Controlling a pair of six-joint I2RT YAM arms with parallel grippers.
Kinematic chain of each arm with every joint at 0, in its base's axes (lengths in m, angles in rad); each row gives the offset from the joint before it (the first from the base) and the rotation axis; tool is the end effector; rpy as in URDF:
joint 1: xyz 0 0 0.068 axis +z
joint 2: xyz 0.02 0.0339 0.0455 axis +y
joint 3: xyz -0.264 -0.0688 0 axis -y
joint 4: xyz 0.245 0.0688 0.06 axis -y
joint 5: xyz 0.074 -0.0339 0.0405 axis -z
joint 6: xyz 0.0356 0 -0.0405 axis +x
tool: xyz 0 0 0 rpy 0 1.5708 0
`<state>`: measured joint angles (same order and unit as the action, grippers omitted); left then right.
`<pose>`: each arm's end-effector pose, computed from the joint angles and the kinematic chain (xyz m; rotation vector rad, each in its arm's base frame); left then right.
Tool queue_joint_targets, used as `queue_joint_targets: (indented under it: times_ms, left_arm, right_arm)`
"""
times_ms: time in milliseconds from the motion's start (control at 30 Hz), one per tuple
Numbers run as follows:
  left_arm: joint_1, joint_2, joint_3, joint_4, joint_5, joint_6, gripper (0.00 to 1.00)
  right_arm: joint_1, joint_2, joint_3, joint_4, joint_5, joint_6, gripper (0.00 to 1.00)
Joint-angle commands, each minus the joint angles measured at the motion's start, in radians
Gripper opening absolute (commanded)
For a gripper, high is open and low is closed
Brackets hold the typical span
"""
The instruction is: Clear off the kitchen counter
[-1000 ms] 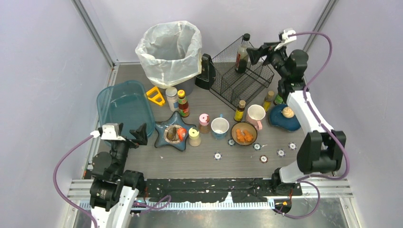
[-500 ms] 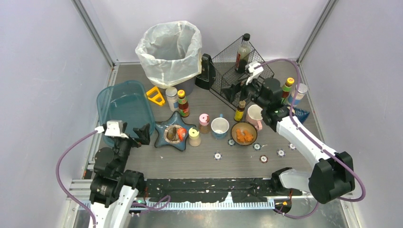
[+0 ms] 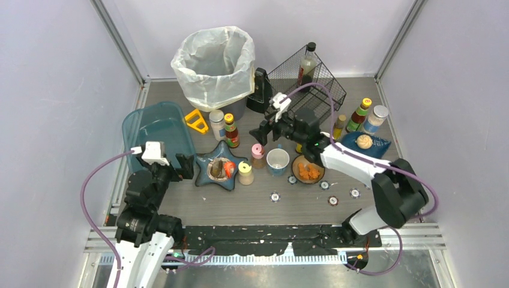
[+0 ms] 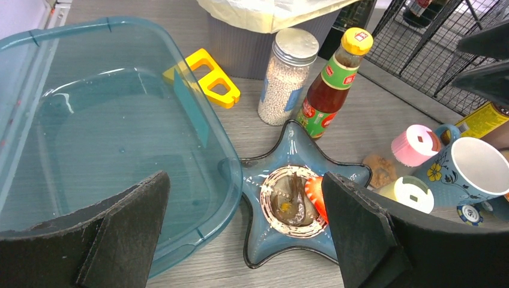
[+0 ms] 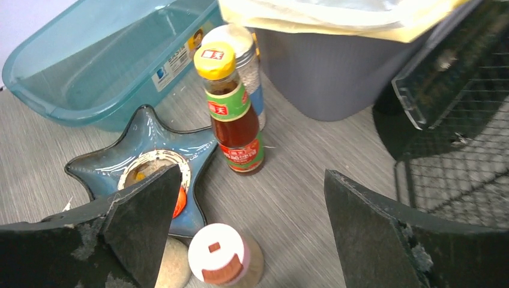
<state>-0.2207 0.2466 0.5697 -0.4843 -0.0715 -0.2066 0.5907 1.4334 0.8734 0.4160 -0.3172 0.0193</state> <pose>0.0838 -0.0162 0.2951 -0.0406 1.7377 -0.2526 0.2679 0.1930 0.2802 -0.7235 1.6061 0.7197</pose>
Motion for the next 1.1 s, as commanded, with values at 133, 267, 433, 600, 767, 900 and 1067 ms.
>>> queue_joint_targets:
  times_ms: [133, 267, 433, 600, 767, 900, 1067]
  left_arm:
    - [-0.003, 0.038, 0.043, -0.002, 0.025, -0.011, 0.99]
    - [-0.003, 0.046, 0.044, -0.005, 0.029, -0.011, 0.99]
    - [-0.003, 0.051, 0.045, -0.005, 0.033, -0.01, 0.99]
    - [-0.003, 0.053, 0.044, -0.006, 0.031, -0.007, 0.99]
    - [-0.004, 0.057, 0.044, -0.006, 0.027, -0.005, 0.99]
    - [-0.003, 0.057, 0.047, -0.006, 0.031, -0.005, 0.99]
    - [-0.003, 0.049, 0.048, -0.007, 0.029, -0.004, 0.99]
  right_arm:
    - [0.071, 0.223, 0.123, 0.29, -0.012, -0.042, 0.94]
    - [0.089, 0.343, 0.207, 0.32, -0.018, -0.039, 0.94]
    - [0.109, 0.462, 0.305, 0.351, -0.027, -0.027, 0.93]
    - [0.119, 0.537, 0.378, 0.347, -0.029, -0.021, 0.9]
    - [0.12, 0.576, 0.411, 0.321, -0.049, -0.021, 0.78]
    - [0.12, 0.554, 0.391, 0.295, -0.07, -0.022, 0.57]
    - [0.12, 0.464, 0.312, 0.285, -0.076, -0.03, 0.19]
